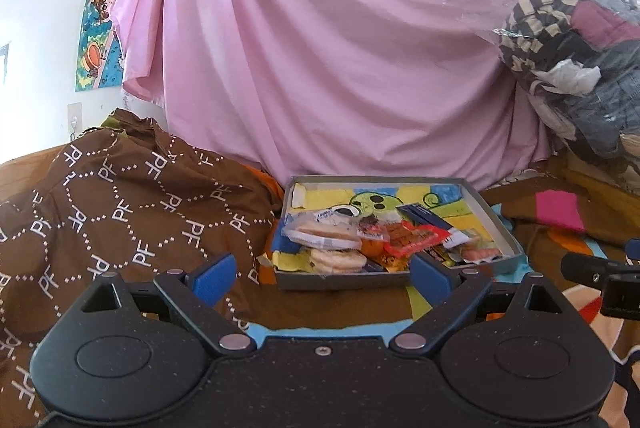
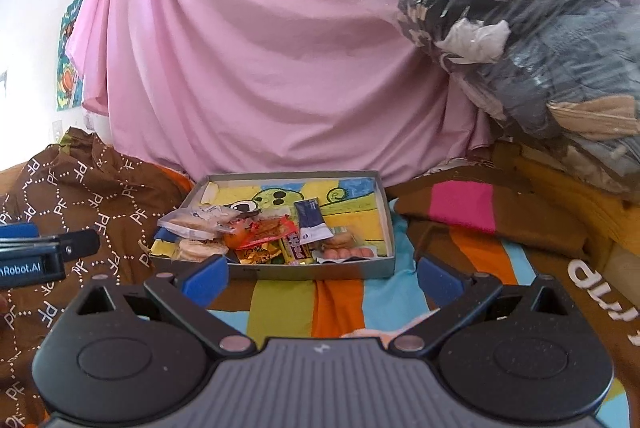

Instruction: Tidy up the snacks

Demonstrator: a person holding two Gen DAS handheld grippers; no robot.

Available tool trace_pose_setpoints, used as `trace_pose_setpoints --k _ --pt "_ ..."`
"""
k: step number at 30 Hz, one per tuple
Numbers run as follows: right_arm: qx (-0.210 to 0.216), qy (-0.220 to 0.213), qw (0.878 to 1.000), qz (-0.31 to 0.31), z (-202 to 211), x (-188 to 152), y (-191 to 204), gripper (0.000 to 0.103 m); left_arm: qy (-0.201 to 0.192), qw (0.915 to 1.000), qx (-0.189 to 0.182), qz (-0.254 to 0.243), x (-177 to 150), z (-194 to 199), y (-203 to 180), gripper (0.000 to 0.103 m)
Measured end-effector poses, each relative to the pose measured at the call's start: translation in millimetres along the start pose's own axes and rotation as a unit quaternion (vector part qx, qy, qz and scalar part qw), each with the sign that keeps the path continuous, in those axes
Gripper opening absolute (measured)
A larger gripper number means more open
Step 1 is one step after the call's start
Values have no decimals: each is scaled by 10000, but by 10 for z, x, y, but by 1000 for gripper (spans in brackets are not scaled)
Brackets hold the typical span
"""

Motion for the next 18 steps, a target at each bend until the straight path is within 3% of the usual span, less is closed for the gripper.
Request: trace_pose_setpoints --k 18 --pt "30 -143 9997 -207 380 -336 -31 103 158 9992 334 159 -421 372 91 94"
Point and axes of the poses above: each gripper's, at about its wrist camera, not at the fingertips, and z roughly against the way its jaws point, y to its left, x to its top, the point moved 8 cm from there along -z, roughly the way its jaws point, and after that the axes turned 8 degrees about y, right-handed, at the moved point
